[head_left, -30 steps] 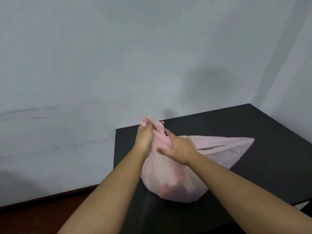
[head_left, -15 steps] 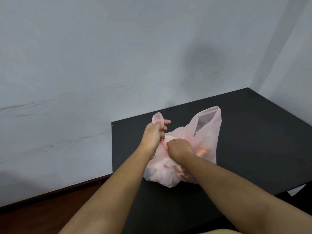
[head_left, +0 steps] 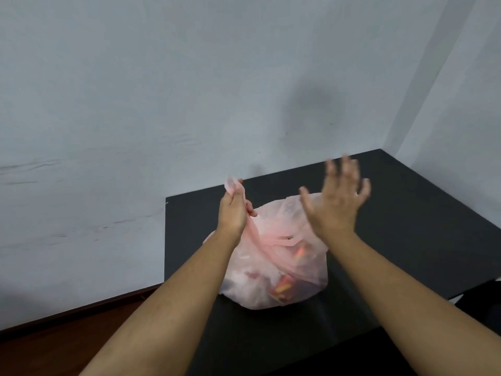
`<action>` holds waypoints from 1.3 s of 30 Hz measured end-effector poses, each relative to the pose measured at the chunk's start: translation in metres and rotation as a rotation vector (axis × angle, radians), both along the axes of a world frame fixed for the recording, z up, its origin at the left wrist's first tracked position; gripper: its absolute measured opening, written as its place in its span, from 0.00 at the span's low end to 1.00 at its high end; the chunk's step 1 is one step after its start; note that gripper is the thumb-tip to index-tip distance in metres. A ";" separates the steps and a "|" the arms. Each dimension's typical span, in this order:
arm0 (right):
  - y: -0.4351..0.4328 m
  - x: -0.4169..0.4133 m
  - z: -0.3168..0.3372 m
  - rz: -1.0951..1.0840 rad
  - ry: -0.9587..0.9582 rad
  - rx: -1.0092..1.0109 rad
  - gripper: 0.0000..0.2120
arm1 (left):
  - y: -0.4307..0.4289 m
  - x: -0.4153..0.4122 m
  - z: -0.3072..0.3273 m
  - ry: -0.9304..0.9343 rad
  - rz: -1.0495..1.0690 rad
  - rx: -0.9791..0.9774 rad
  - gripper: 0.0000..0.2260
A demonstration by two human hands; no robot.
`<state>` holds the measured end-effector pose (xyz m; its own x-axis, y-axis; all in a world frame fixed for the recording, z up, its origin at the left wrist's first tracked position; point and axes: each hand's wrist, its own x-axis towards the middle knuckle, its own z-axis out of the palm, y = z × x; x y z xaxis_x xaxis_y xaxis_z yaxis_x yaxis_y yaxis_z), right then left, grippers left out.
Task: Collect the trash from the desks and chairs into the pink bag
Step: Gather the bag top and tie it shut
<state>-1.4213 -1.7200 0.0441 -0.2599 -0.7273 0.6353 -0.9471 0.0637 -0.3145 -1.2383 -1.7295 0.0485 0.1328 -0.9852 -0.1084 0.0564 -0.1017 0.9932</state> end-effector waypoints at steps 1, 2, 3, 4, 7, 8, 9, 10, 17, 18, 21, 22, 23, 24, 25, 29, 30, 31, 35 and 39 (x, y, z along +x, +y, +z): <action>-0.002 -0.013 0.004 -0.121 -0.147 0.080 0.41 | -0.001 -0.002 -0.001 -0.009 0.021 0.017 0.09; -0.004 -0.027 0.006 -0.221 -0.352 0.180 0.47 | -0.001 -0.003 -0.002 -0.035 0.045 0.030 0.07; -0.005 -0.038 0.005 -0.290 -0.609 0.283 0.51 | -0.002 -0.004 -0.002 -0.071 0.068 0.041 0.06; -0.003 -0.044 0.007 -0.316 -0.904 0.388 0.55 | -0.002 -0.004 -0.003 -0.099 0.085 0.047 0.06; 0.002 -0.036 -0.011 -0.063 -1.481 0.694 0.54 | -0.001 -0.005 -0.001 -0.113 0.087 0.041 0.04; 0.004 -0.028 -0.016 0.021 -1.552 0.734 0.52 | 0.000 -0.005 0.001 -0.116 0.079 0.043 0.05; 0.003 -0.021 -0.021 0.063 -1.585 0.727 0.48 | 0.000 -0.004 0.002 -0.127 0.071 0.049 0.07; 0.001 -0.016 -0.024 0.070 -1.585 0.675 0.40 | 0.001 -0.004 0.003 -0.139 0.058 0.055 0.08; -0.015 0.013 -0.001 0.330 -1.382 0.454 0.06 | 0.008 0.005 -0.004 -0.034 -0.036 0.089 0.11; -0.015 0.018 -0.002 0.386 -1.331 0.479 0.07 | 0.008 0.006 -0.005 0.014 -0.037 0.098 0.12; -0.012 0.030 -0.003 0.455 -1.231 0.532 0.09 | 0.003 0.009 -0.005 0.024 -0.002 0.122 0.17; -0.010 0.032 -0.003 0.464 -1.222 0.544 0.10 | 0.001 0.010 -0.006 -0.003 0.007 0.114 0.18; -0.010 0.032 -0.002 0.488 -1.223 0.549 0.11 | -0.001 0.011 -0.007 -0.022 0.009 0.104 0.19; -0.009 0.031 0.000 0.523 -1.232 0.564 0.10 | -0.002 0.011 -0.010 -0.032 0.003 0.096 0.19; -0.009 0.029 0.003 0.561 -1.247 0.585 0.09 | -0.003 0.012 -0.011 -0.038 -0.003 0.096 0.17; -0.008 0.016 0.002 0.621 -1.275 0.671 0.16 | 0.000 0.009 -0.012 -0.018 -0.103 0.102 0.08; -0.005 0.014 0.004 0.645 -1.255 0.659 0.14 | -0.001 0.007 -0.015 -0.042 -0.158 0.097 0.13; -0.003 0.012 0.003 0.681 -1.235 0.656 0.11 | 0.001 0.005 -0.016 -0.087 -0.222 0.083 0.20; 0.000 0.016 -0.001 0.787 -1.149 0.668 0.13 | 0.005 -0.009 -0.021 -0.223 -0.477 0.000 0.23; -0.005 0.026 -0.007 0.782 -0.832 0.603 0.15 | 0.005 -0.024 -0.024 -0.140 -0.375 0.101 0.28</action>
